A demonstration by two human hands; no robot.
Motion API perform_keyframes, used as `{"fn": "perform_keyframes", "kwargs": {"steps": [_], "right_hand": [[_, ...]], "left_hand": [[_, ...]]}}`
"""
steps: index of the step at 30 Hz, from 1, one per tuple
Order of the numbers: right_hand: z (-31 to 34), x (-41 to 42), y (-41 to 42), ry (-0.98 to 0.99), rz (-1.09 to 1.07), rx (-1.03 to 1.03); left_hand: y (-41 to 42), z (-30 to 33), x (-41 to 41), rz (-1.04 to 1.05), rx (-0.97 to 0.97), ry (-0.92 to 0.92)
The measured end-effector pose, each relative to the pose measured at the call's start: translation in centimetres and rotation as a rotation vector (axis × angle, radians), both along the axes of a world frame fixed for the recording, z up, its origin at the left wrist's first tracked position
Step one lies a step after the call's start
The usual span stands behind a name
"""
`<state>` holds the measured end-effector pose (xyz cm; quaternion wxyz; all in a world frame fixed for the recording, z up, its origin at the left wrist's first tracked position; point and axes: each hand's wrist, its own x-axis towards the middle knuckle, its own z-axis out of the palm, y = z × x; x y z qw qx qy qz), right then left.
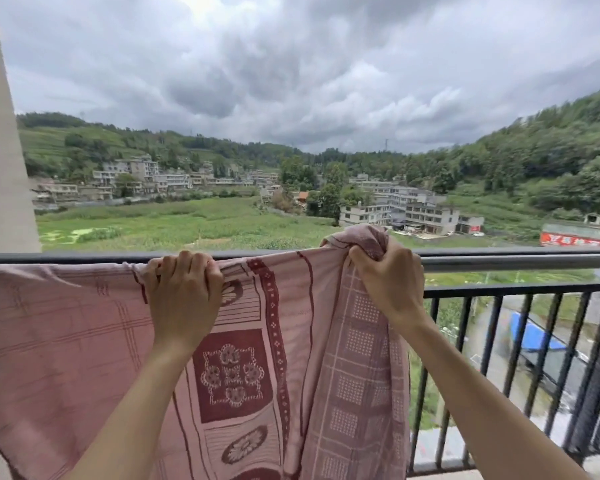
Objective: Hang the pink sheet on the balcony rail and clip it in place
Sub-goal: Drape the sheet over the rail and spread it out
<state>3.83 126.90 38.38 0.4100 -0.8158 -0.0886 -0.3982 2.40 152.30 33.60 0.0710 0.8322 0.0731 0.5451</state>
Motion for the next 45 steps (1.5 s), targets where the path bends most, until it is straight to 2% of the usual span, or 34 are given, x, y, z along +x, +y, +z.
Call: {"fn": "perform_keyframes", "kwargs": {"steps": [8, 14, 18, 20, 22, 24, 27, 29, 32, 34, 36, 40, 45], "right_hand": [[0.3, -0.2, -2.8, 0.035, -0.066, 0.187], [2.0, 0.9, -5.0, -0.011, -0.14, 0.5], [2.3, 1.7, -6.1, -0.069, -0.188, 0.617], [1.3, 1.5, -6.0, -0.021, -0.1, 0.757], [-1.0, 1.2, -5.9, 0.117, -0.001, 0.857], [-3.5, 0.9, -6.1, 0.296, 0.104, 0.862], [-4.7, 0.7, -6.3, 0.502, 0.401, 0.914], [-4.1, 0.5, -6.8, 0.563, 0.6, 0.911], [-3.3, 0.4, -7.6, 0.631, 0.781, 0.862], [-3.2, 0.8, -8.2, 0.678, 0.829, 0.826], [-2.9, 1.3, -8.6, 0.721, 0.856, 0.779], [-2.8, 2.6, -9.1, 0.752, 0.862, 0.701], [-3.2, 3.9, -11.7, 0.665, 0.833, 0.739]], "left_hand": [[0.2, 0.1, -0.1, -0.014, 0.018, -0.007], [0.6, 0.0, -0.3, 0.004, 0.041, 0.002], [-0.1, 0.3, -0.1, 0.005, -0.004, 0.017], [-0.3, 0.4, 0.0, 0.007, -0.035, 0.018], [-0.2, 0.2, -0.2, -0.002, -0.043, 0.026], [-0.1, 0.1, -0.5, -0.003, -0.032, 0.039], [-0.9, 0.5, -0.8, 0.002, -0.084, 0.083], [-2.8, 0.9, -1.0, -0.024, -0.115, 0.073], [-8.3, 1.3, -0.8, -0.22, -0.008, 0.044], [-12.7, 1.9, -0.1, -0.382, 0.056, 0.082], [-16.2, 2.5, 1.2, -0.457, 0.034, 0.183], [-18.3, 1.6, 3.7, -0.209, 0.079, 0.25], [-18.4, 1.2, 3.7, -0.113, 0.051, 0.22]]}}
